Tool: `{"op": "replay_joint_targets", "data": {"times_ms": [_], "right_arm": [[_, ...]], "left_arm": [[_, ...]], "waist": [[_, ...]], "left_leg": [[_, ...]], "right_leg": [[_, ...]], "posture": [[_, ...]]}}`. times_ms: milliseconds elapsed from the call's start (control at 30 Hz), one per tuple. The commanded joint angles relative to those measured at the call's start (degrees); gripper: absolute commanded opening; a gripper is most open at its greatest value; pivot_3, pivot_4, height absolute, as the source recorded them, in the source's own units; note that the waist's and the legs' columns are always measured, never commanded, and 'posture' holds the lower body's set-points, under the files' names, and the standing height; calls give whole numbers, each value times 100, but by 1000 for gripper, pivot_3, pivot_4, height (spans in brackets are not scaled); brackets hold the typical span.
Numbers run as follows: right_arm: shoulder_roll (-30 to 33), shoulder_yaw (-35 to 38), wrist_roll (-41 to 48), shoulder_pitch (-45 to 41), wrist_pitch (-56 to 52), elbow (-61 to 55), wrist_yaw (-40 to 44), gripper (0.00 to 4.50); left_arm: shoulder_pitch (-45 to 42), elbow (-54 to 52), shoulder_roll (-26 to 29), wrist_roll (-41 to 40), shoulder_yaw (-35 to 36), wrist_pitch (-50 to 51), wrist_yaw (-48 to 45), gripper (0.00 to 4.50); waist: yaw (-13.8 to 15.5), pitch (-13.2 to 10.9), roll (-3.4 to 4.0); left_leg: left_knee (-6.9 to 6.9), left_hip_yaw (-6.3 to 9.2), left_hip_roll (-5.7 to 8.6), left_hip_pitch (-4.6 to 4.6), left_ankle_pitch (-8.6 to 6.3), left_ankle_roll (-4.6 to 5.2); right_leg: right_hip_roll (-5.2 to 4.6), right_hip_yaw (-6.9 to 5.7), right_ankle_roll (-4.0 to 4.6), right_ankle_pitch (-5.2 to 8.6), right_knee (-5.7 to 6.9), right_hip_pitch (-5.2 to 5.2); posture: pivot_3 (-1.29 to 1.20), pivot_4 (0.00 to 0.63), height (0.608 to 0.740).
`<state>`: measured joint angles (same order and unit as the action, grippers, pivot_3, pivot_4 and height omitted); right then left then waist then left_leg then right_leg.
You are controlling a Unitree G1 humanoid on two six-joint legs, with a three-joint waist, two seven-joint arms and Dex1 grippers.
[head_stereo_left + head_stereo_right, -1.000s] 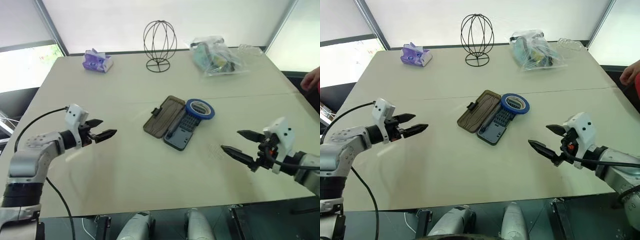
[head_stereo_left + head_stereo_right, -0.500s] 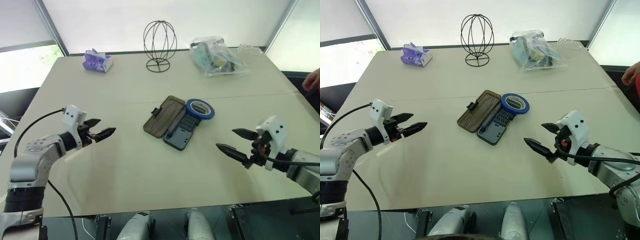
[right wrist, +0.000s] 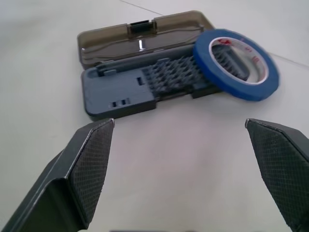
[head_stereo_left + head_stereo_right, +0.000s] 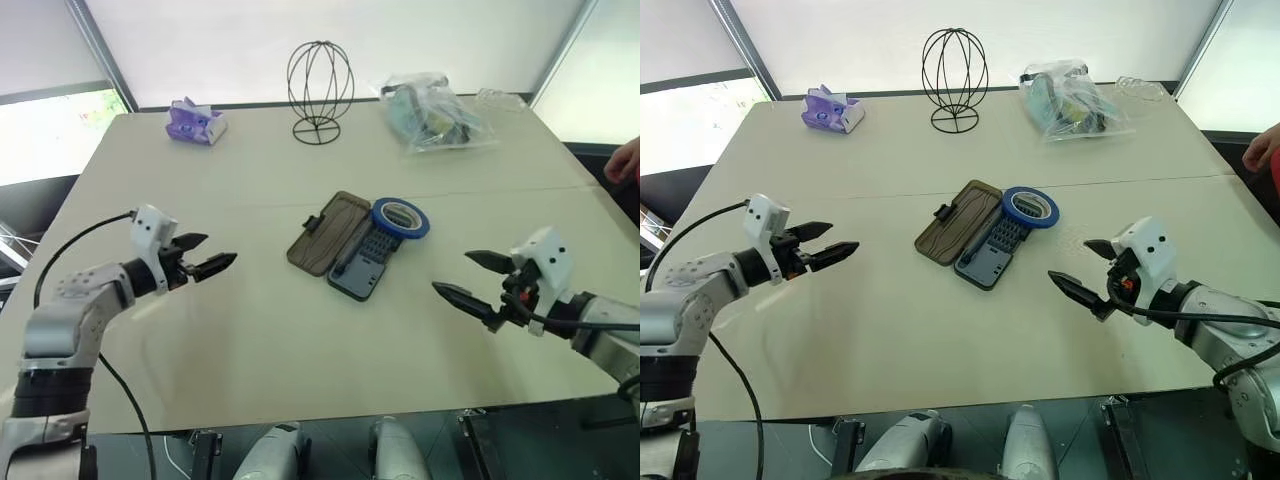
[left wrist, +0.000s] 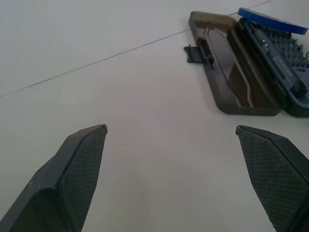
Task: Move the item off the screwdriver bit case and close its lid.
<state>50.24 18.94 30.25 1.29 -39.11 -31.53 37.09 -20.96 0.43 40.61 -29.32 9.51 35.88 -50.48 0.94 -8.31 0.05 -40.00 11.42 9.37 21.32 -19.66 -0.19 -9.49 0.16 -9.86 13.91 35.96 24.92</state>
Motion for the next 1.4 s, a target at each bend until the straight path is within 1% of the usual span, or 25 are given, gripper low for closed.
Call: {"op": "replay_joint_targets", "data": {"times_ms": [33, 133, 233, 333, 500, 667, 933, 1000, 1067, 1267, 1300, 1400], "right_arm": [[621, -881, -1728, -527, 1991, 1078, 301, 4500], [703, -1636, -2681, -1312, 3319, 2245, 367, 4500], [407, -2236, -3407, -2076, 4195, 3322, 182, 4500], [48, -2541, -3804, -2407, 4762, 4039, -16, 4500], [-572, -2712, -4175, -2594, 5174, 4666, -479, 4500], [-1066, -2908, -4757, -2973, 5578, 5405, -1211, 4500], [-1393, -3353, -5704, -3730, 6114, 6736, -2257, 4500], [-1430, -3462, -5823, -3847, 6241, 6974, -2358, 3972], [-1436, -3527, -5866, -3874, 6318, 7077, -2363, 3261], [-1323, -3561, -5884, -3739, 6435, 7029, -2295, 198], [-1298, -3549, -5880, -3698, 6429, 6974, -2278, 36], [-1211, -3464, -5880, -3557, 6322, 6711, -2290, 36]], "left_arm": [[-827, 34, 166, -260, -477, 234, -942, 4466], [-1436, 314, 159, -188, -819, 253, -1439, 4466], [-1834, 399, 177, -214, -992, 336, -1792, 4466], [-1915, 261, 249, -259, -1041, 412, -2015, 4466], [-1732, -42, 161, -348, -848, 583, -1745, 4466], [-1355, -274, 3, -396, -689, 634, -1274, 4466], [-1095, -505, -7, -453, -629, 682, -1047, 4466], [-1067, -537, -15, -480, -616, 690, -981, 4500], [-1013, -587, -13, -509, -597, 700, -934, 4500], [-914, -672, -21, -535, -543, 735, -818, 4500], [-911, -679, -30, -537, -545, 736, -801, 4500], [-916, -669, -63, -547, -577, 715, -757, 4500]], "waist": [[-4, -2, -4], [-45, -3, -3], [-155, -3, -4], [-222, -3, -4], [-212, -3, -3], [-213, -3, -3], [-209, -3, -3], [-208, -3, -3], [-208, -3, -3], [-210, -2, -5], [-208, -2, -5], [-208, -2, -5]], "left_leg": [[-3, -4, 2, 0, 0, 0], [-3, -12, 1, -1, 0, 0], [12, -23, -7, 3, 0, -1], [23, -27, -10, 6, 0, -2], [26, -28, -10, 6, 0, -2], [20, -31, -12, 2, 0, -2], [16, -32, -11, 0, 1, -2], [15, -33, -11, 0, 1, -3], [15, -32, -11, 0, 1, -2], [16, -32, -11, -1, 1, -3], [15, -32, -11, -1, 1, -3], [16, -30, -11, -1, 1, -3]], "right_leg": [[0, -1, 0, 0, 1, 1], [0, -1, -1, 0, 7, 10], [-1, 0, -1, 0, 13, 32], [-1, 0, -1, 0, 15, 43], [1, 0, 0, -1, 15, 49], [5, 4, 1, -2, 16, 44], [8, 8, 2, -2, 17, 41], [8, 10, 2, -2, 17, 41], [8, 11, 2, -2, 18, 41], [9, 13, 2, -2, 18, 42], [10, 13, 2, -2, 18, 40], [11, 14, 2, -2, 18, 41]], "posture": [[0, 150, 740], [0, 150, 740], [0, 150, 740], [0, 150, 740], [0, 150, 740], [0, 150, 740], [0, 150, 740], [0, 150, 740], [0, 150, 740], [0, 150, 740], [0, 150, 740], [0, 150, 740]]}}
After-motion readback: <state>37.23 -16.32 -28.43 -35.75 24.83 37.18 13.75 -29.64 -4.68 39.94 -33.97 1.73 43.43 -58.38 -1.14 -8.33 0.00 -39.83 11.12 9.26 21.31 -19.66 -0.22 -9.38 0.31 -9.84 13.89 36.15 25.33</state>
